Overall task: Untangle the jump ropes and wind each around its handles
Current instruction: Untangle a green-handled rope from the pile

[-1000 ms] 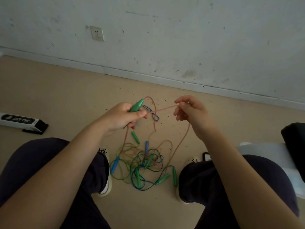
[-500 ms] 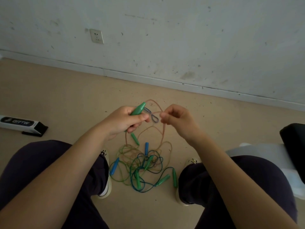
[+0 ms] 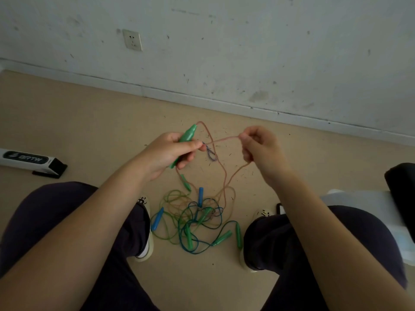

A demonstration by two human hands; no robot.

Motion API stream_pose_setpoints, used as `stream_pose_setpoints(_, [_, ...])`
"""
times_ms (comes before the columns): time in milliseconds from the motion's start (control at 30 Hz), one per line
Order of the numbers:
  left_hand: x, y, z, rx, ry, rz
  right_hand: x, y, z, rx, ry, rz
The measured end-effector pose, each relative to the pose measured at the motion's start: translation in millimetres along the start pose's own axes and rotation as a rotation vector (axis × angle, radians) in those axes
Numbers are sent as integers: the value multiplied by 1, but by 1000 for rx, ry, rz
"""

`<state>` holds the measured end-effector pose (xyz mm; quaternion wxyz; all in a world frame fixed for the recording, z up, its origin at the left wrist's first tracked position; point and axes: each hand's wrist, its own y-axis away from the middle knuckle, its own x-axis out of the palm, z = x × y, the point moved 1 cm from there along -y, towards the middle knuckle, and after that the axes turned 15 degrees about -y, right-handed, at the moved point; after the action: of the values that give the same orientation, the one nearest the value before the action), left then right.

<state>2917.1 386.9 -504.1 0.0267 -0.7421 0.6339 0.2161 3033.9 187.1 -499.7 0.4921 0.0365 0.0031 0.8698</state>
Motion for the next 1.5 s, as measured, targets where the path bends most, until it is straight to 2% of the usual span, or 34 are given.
stream_pose_setpoints(67, [-3, 0, 3, -9, -1, -30, -8, -2, 4, -15, -44, -21])
stream_pose_setpoints(200, [9, 2, 1, 7, -31, 30, 10, 8, 5, 53, 4, 270])
stream_pose_setpoints(267, [15, 3, -3, 18, -19, 65, 21, 13, -2, 93, 35, 346])
stream_pose_setpoints(333, [16, 5, -6, 19, -33, 80, 25, 12, -6, 79, 48, 321])
stream_pose_setpoints(433, [3, 4, -4, -3, -19, 37, 13, 7, 1, -4, 55, 151])
stream_pose_setpoints(533, [-9, 1, 3, -36, -37, -43, -2, 2, 5, -58, -40, 7])
stream_pose_setpoints(633, [-6, 2, 5, -41, -84, -54, 0, 4, 6, -18, -66, 105])
stream_pose_setpoints(733, [9, 5, -3, 6, -62, 27, 17, 12, 2, 58, -13, 297])
stream_pose_setpoints(800, [16, 7, -9, 25, -60, 71, 26, 15, -4, 45, 15, 352])
stream_pose_setpoints(867, [12, 8, -10, 19, -60, 69, 26, 13, -5, -8, 24, 300])
stream_pose_setpoints(967, [-3, 6, -7, -9, 1, -14, 8, 6, 5, -60, -96, 93])
stream_pose_setpoints(1033, [-7, 6, -5, -21, 12, -41, -2, 2, 9, -58, -142, 62])
stream_pose_setpoints(1200, [15, 7, -9, 11, -24, 30, 21, 13, 2, 41, -84, 374])
stream_pose_setpoints(1267, [18, 6, -9, 15, -14, 28, 27, 15, -4, 61, -50, 410])
stream_pose_setpoints(1400, [11, 6, -8, 12, -28, 16, 20, 9, -4, -20, 39, 260])
stream_pose_setpoints(1500, [-1, 5, -4, -5, -22, -19, 7, 5, 4, -54, -113, 93])
